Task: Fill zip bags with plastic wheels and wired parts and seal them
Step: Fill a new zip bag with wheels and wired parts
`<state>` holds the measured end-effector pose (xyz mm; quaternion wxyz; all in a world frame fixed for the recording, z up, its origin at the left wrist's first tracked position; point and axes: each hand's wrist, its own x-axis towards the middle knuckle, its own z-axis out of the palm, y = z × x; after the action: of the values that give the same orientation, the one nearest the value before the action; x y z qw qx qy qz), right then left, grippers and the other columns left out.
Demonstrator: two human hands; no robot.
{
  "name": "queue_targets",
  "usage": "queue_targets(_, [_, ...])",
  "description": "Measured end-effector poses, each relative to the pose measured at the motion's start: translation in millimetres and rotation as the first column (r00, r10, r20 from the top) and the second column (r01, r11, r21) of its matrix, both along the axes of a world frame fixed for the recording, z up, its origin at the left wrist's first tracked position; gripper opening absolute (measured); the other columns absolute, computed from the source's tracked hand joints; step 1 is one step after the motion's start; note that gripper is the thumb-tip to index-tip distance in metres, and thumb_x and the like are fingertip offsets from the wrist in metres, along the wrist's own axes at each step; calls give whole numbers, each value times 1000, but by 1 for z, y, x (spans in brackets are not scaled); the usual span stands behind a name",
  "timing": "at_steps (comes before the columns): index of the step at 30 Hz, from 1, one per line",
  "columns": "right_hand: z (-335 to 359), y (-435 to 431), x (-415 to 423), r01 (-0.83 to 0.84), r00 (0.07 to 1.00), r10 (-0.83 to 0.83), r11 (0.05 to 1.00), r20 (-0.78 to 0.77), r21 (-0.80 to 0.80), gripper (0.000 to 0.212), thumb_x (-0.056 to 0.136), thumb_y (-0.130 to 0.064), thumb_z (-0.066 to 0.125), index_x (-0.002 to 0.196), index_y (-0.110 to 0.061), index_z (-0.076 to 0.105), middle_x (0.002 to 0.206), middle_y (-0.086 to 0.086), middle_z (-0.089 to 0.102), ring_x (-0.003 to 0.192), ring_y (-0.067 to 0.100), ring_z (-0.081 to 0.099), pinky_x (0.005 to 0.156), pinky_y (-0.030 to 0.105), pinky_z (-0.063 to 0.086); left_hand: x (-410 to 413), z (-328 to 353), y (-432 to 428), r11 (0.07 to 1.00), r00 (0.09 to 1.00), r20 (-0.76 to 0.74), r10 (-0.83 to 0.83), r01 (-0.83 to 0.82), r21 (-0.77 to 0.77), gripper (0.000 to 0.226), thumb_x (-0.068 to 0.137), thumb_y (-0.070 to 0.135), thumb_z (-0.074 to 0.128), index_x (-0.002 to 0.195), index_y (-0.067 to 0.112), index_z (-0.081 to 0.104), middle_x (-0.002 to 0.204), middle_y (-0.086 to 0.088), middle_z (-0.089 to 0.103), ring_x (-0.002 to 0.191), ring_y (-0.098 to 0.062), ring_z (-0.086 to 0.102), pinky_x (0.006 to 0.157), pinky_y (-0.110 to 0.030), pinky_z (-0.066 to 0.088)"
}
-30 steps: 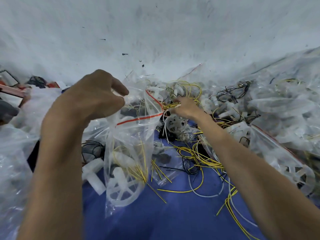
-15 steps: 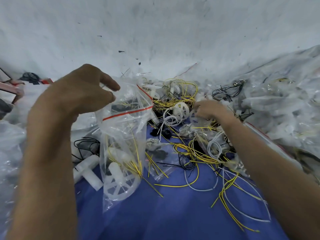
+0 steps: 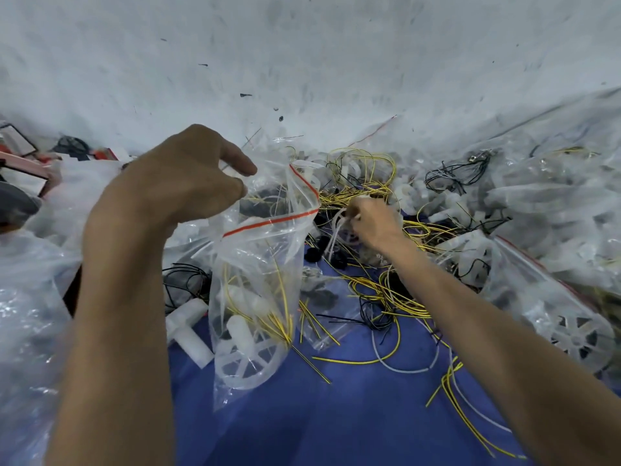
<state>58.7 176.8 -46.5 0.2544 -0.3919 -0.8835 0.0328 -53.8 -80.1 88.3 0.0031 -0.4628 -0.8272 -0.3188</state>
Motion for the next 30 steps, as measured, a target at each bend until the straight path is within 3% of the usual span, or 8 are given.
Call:
queue_targets(3, [25, -2, 20, -84, 906, -15, 973, -423, -214, 15, 92, -22, 57, 96, -8, 56, 89, 10, 68, 77, 23, 66, 73, 39, 54, 4, -1, 4, 1000, 999, -10, -31, 31, -1, 24, 84, 13, 64, 95, 34, 66, 96, -3, 57, 87, -20, 49, 74, -27, 36])
queue_targets(6, [51, -13, 43, -293, 703, -131, 843, -699, -452, 8, 93, -13, 54, 98, -6, 53, 77, 11, 69, 49, 13, 63, 43, 24, 49, 12, -3, 11, 997, 996, -49, -72, 71, -31, 26, 85, 11, 62, 96, 34, 66, 90, 3, 49, 76, -12, 47, 60, -21, 33])
queue_targets(10, [61, -33, 73, -522, 667, -142, 611, -731, -595, 12, 92, 0, 50, 101, -6, 56, 76, 10, 73, 51, 9, 61, 49, 16, 47, 22, -4, 20, 991, 988, -92, -124, 118, -70, 26, 84, 12, 61, 99, 33, 65, 97, 2, 51, 87, -15, 48, 76, -23, 33])
queue_targets(13, [57, -48, 85, -666, 602, -110, 477, -791, -574, 13, 92, 2, 49, 95, -5, 59, 83, 11, 72, 62, 9, 63, 55, 13, 48, 27, -5, 23, 983, 982, -98, -164, 154, -103, 24, 85, 17, 61, 98, 37, 63, 101, 4, 51, 90, -14, 48, 72, -21, 33])
queue_targets(18, [56, -60, 87, -724, 600, -27, 406, -799, -558, 17, 95, -5, 43, 98, -7, 60, 83, 13, 73, 55, 10, 59, 50, 16, 46, 24, -6, 21, 909, 931, -116, -346, 302, -288, 36, 87, 28, 62, 122, 34, 56, 134, 11, 46, 105, -7, 44, 87, -23, 31])
queue_targets(23, [62, -64, 91, -777, 577, 35, 332, -816, -535, 23, 96, -1, 38, 102, -12, 57, 79, 12, 72, 56, 10, 60, 50, 15, 48, 20, -5, 15, 836, 878, -83, -472, 415, -360, 32, 89, 22, 60, 115, 40, 57, 103, 22, 46, 95, -1, 45, 83, -19, 29])
queue_targets(28, [70, -64, 93, -841, 493, 34, 273, -869, -467, 24, 95, 2, 36, 100, -8, 57, 78, 10, 72, 63, 14, 66, 57, 16, 52, 20, -2, 8, 815, 849, -75, -523, 472, -336, 43, 87, 9, 60, 97, 52, 58, 105, 21, 60, 86, 3, 58, 78, -20, 39])
queue_targets(30, [70, -65, 93, -845, 491, 38, 267, -871, -464, 25, 96, 0, 35, 101, -7, 58, 78, 11, 71, 62, 14, 66, 57, 16, 52, 21, -2, 8, 832, 844, -118, -523, 475, -285, 50, 86, 2, 57, 96, 52, 59, 101, 26, 62, 80, 6, 57, 71, -10, 37])
